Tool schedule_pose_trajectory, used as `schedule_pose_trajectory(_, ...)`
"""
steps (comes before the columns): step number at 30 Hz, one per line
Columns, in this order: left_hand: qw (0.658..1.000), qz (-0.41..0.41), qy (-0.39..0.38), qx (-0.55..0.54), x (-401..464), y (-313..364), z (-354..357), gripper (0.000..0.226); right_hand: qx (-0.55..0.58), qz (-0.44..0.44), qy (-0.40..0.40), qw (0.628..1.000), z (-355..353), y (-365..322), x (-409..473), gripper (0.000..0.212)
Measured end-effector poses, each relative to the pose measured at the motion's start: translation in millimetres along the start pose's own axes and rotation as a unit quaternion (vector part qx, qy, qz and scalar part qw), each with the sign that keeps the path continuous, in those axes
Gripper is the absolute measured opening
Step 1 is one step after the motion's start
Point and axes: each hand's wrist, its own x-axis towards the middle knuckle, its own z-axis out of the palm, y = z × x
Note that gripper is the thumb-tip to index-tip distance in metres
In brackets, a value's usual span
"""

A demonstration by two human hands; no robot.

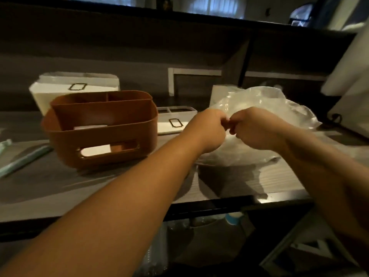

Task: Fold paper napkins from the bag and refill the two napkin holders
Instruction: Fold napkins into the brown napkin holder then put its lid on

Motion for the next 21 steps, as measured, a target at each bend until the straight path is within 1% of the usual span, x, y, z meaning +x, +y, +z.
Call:
schedule_pose_trajectory(4,1.000,-0.017,-0.018,-0.015,14.4,-24.3,37.5,0.044,-0.067,0.017,0.031,0.997,21.8,22.6,11.5,0.044)
schedule_pose_trajectory(6,0.999,0.000,-0.027,0.035,22.9,-33.1,44.6,0.050,-0.102,0.004,0.038,0.994,20.3,28.2,24.0,0.047)
schedule_pose_trajectory(9,0.992,0.032,-0.015,0.119,32.5,-39.3,43.1,0.061,-0.187,0.002,-0.009,0.982,11.1,25.2,48.0,0.039)
schedule_pose_trajectory(11,0.991,0.036,-0.010,0.127,35.0,-40.3,41.8,0.069,-0.234,0.010,-0.047,0.971,9.8,19.8,62.3,0.029)
schedule_pose_trajectory(14,0.992,0.028,-0.014,0.125,37.2,-41.2,41.3,0.081,-0.273,0.041,-0.097,0.956,13.2,12.7,81.5,0.008)
schedule_pose_trajectory(15,0.992,0.028,-0.015,0.126,37.6,-41.1,40.9,0.083,-0.277,0.043,-0.103,0.954,15.8,13.2,88.7,0.008)
schedule_pose_trajectory(16,0.992,0.028,-0.015,0.126,38.1,-41.3,40.5,0.086,-0.279,0.035,-0.103,0.954,17.9,14.6,94.5,0.013)
schedule_pose_trajectory(19,0.992,0.030,-0.013,0.119,37.9,-42.3,40.2,0.091,-0.274,0.015,-0.094,0.957,23.3,24.2,108.7,0.036)
schedule_pose_trajectory(21,0.993,0.028,-0.009,0.113,37.8,-43.3,40.5,0.091,-0.281,0.009,-0.096,0.955,26.5,31.0,113.6,0.041)
